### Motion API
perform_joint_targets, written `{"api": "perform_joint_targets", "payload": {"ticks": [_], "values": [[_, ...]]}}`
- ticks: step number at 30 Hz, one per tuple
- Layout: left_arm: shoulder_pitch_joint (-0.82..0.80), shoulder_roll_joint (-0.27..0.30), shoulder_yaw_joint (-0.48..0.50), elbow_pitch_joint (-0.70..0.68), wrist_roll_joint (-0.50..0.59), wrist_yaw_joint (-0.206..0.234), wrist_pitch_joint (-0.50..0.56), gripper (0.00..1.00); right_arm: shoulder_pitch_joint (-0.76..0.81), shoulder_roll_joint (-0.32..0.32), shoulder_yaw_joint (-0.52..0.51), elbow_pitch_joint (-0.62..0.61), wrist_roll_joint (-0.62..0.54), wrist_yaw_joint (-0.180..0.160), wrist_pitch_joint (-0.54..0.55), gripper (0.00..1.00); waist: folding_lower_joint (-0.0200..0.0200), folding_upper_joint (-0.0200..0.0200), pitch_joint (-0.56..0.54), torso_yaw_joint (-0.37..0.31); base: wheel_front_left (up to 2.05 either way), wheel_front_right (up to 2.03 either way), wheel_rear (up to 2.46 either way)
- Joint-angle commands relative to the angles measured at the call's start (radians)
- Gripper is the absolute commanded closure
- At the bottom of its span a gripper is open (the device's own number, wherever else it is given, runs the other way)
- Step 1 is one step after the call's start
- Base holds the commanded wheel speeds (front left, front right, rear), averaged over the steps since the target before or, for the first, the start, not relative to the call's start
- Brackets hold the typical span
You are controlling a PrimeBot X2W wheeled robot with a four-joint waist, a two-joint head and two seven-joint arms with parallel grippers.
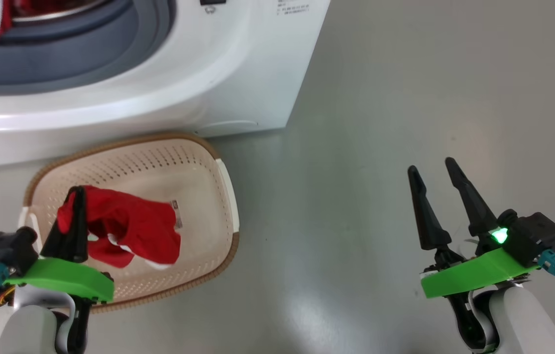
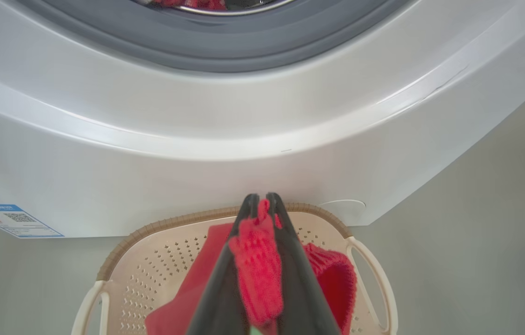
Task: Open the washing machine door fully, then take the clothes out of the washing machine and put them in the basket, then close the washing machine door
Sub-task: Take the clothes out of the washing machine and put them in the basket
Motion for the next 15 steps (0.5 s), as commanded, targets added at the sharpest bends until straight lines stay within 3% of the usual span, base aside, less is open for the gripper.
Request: {"api": "perform_joint_targets", "payload": {"ticks": [1, 15], "values": [[-0.013, 0.040, 0.023, 0.004, -0.009, -0.005, -0.005, 1.00, -0.010, -0.002, 0.033, -0.026, 0.003, 0.007, -0.006, 0.00, 0.0000, 0.0000, 0.044, -0.009, 0.00, 0.00, 0.00], [-0.185, 0.080, -0.078, 0.256, -0.010, -0.005, -0.005, 1.00, -0.040, -0.002, 0.066, -0.052, -0.009, 0.007, -0.006, 0.00, 0.0000, 0.0000, 0.192, -0.023, 0.00, 0.00, 0.00]]}}
